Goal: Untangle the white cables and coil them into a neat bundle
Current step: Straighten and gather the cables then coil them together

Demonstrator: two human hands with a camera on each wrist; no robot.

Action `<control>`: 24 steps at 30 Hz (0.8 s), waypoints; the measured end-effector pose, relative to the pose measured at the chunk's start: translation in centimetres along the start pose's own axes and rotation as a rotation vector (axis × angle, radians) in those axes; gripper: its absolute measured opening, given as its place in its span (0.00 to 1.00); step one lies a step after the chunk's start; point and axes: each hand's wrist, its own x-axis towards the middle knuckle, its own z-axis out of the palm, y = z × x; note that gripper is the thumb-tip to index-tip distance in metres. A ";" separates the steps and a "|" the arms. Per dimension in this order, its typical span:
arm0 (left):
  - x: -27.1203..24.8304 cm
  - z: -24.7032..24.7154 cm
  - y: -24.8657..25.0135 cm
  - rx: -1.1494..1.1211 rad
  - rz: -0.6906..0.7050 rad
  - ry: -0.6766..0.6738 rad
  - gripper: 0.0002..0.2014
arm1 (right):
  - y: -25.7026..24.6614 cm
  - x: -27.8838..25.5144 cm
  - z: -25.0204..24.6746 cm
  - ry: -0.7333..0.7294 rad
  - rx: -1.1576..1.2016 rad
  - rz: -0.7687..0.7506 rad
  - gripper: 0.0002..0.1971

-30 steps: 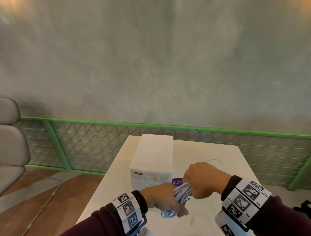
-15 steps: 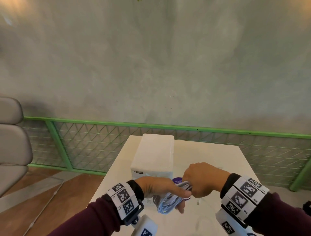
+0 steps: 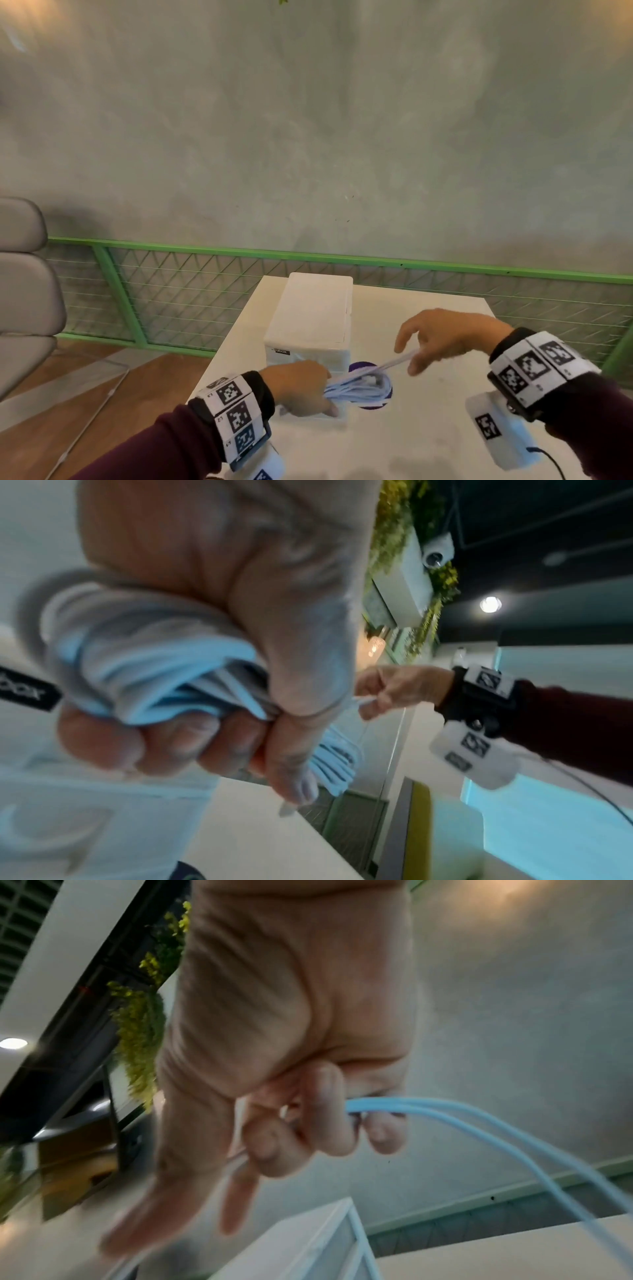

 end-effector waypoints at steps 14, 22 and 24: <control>-3.6 -3.1 2.1 -0.281 0.134 0.385 0.14 | 2.1 2.6 2.8 0.543 0.215 0.025 0.14; -1.2 -4.4 -2.3 -0.984 -0.147 0.576 0.09 | -2.8 1.4 9.1 0.358 0.045 -0.125 0.15; -0.7 -4.4 -3.1 -0.974 -0.196 0.544 0.12 | -4.1 0.1 8.9 0.342 -0.007 -0.161 0.16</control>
